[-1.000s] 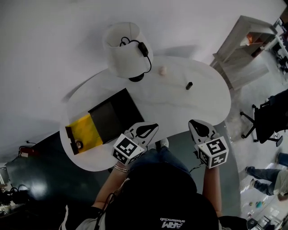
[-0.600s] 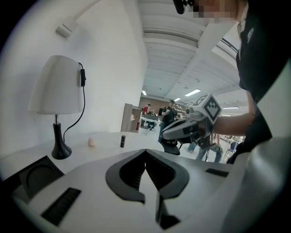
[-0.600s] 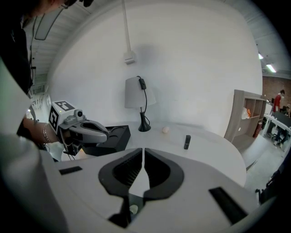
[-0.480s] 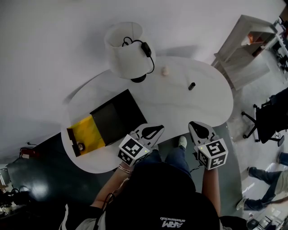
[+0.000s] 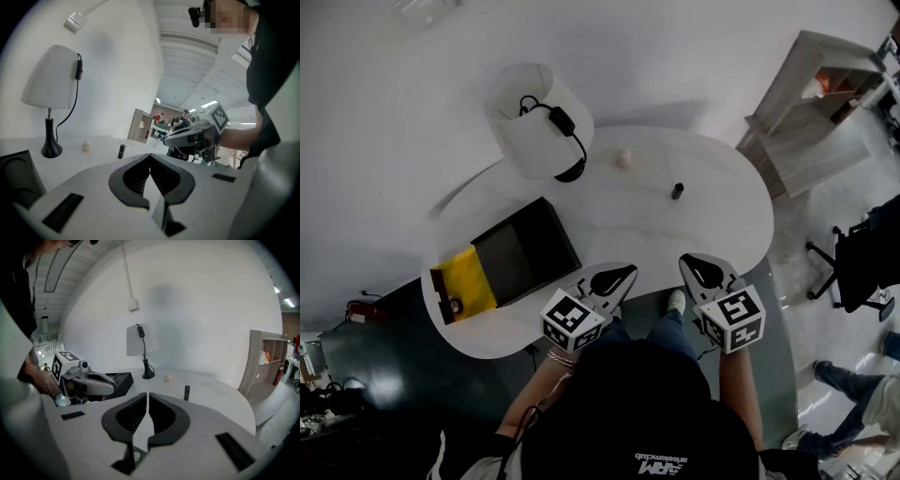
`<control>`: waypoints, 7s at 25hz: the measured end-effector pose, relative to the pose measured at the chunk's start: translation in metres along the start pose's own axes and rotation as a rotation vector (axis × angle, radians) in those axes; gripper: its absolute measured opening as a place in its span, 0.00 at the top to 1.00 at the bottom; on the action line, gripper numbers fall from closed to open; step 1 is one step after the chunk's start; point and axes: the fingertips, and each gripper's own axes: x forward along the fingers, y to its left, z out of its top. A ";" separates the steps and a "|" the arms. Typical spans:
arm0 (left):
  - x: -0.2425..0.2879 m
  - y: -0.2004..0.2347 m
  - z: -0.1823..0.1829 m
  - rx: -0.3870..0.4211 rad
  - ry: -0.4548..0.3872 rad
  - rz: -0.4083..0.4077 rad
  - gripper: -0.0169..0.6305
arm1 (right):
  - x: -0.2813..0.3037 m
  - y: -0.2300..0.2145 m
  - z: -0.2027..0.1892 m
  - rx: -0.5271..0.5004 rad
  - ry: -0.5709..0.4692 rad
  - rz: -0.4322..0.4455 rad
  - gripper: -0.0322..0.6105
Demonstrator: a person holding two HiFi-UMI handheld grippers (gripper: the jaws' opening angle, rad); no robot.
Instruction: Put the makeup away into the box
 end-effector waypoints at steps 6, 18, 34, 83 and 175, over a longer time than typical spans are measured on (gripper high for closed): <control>0.040 -0.011 0.017 -0.025 -0.058 0.077 0.95 | -0.026 -0.046 -0.001 -0.010 0.001 0.051 0.90; 0.094 -0.018 0.026 -0.018 -0.068 0.249 0.95 | -0.061 -0.109 -0.012 0.003 0.002 0.129 0.90; 0.135 0.050 0.035 -0.047 0.014 0.224 0.94 | -0.030 -0.168 0.004 0.119 0.004 0.040 0.90; 0.226 0.119 0.008 0.025 0.211 0.111 0.80 | 0.040 -0.200 -0.016 0.133 0.196 0.062 0.90; -0.367 -0.023 -0.134 -0.304 -0.294 0.973 0.80 | 0.048 0.324 -0.043 -0.475 0.160 0.719 0.90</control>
